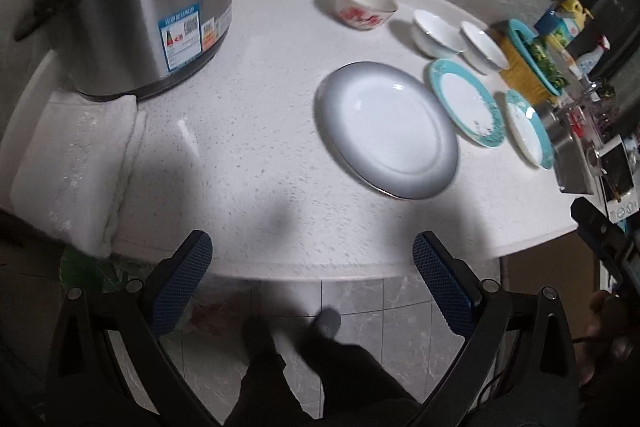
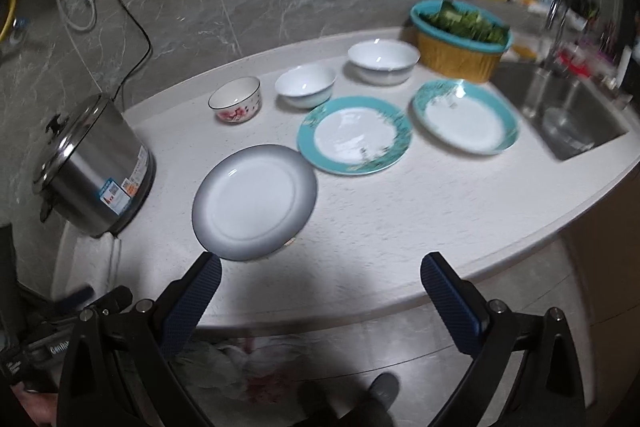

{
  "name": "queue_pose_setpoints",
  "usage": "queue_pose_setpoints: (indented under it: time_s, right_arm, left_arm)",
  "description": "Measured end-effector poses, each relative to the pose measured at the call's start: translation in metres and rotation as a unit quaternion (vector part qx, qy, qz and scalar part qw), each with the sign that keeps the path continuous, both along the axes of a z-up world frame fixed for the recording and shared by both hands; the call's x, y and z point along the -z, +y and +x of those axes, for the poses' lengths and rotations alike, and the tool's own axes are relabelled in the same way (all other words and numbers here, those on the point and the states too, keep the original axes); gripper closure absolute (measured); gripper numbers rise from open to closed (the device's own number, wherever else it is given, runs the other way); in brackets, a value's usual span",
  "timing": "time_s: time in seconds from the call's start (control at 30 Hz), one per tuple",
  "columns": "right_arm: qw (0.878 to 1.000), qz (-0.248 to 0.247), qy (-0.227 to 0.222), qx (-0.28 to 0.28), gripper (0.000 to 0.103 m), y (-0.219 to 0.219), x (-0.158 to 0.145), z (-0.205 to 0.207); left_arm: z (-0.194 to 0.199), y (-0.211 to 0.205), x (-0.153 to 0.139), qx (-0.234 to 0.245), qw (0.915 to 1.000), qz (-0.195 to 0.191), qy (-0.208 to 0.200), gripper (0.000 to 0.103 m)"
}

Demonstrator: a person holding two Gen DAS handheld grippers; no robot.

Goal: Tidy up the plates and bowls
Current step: 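Move the right gripper toward the grey-rimmed white plate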

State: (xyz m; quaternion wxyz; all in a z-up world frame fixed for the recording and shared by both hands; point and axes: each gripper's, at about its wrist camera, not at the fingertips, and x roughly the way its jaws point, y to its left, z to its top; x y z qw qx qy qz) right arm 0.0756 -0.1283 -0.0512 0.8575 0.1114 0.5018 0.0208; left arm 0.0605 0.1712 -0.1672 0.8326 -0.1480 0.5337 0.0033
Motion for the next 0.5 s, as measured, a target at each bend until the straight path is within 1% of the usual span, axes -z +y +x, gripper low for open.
queue_pose_setpoints:
  time_s: [0.07, 0.1, 0.17, 0.2, 0.23, 0.27, 0.3, 0.33, 0.37, 0.43, 0.5]
  right_arm:
    - [0.999, 0.035, 0.005, 0.005, 0.002, -0.007, 0.017, 0.015]
    - [0.999, 0.052, 0.01, 0.009, 0.003, -0.012, 0.027, 0.025]
    - [0.997, 0.074, 0.016, 0.0, 0.002, -0.016, 0.043, 0.044]
    - [0.996, 0.089, 0.021, -0.018, 0.0, -0.017, 0.054, 0.056]
    - [0.994, 0.099, 0.027, -0.03, 0.0, -0.016, 0.061, 0.065]
    - [0.99, 0.124, 0.04, -0.055, 0.0, -0.015, 0.075, 0.078]
    - [0.983, 0.156, 0.065, -0.075, 0.0, -0.016, 0.092, 0.092]
    - [0.979, 0.168, 0.08, -0.077, 0.0, -0.018, 0.101, 0.099]
    - [0.976, 0.179, 0.095, -0.077, 0.0, -0.021, 0.111, 0.107]
    - [0.97, 0.204, 0.108, -0.075, 0.0, -0.027, 0.123, 0.12]
    - [0.963, 0.228, 0.124, -0.074, 0.0, -0.031, 0.134, 0.132]
  left_arm:
    - [0.012, -0.004, 0.006, 0.028, 0.9992, 0.014, -0.023, 0.002]
    - [0.022, -0.008, 0.009, 0.049, 0.9983, 0.009, -0.031, 0.0]
    - [0.04, -0.013, 0.017, 0.068, 0.9975, -0.001, -0.019, 0.001]
    - [0.053, -0.014, 0.022, 0.07, 0.9974, -0.001, -0.013, 0.001]
    - [0.068, -0.015, 0.028, 0.068, 0.9977, 0.003, -0.003, 0.001]
    - [0.082, -0.017, 0.03, 0.061, 0.998, 0.004, 0.017, 0.001]
    - [0.097, -0.016, 0.036, 0.043, 0.9983, 0.005, 0.04, 0.001]
    - [0.108, -0.016, 0.038, 0.026, 0.9984, 0.006, 0.05, 0.002]
    - [0.125, -0.012, 0.044, 0.013, 0.9985, 0.012, 0.051, 0.002]
    - [0.145, -0.014, 0.052, 0.005, 0.9979, 0.03, 0.057, 0.002]
    - [0.167, -0.01, 0.062, 0.001, 0.9978, 0.04, 0.053, 0.002]
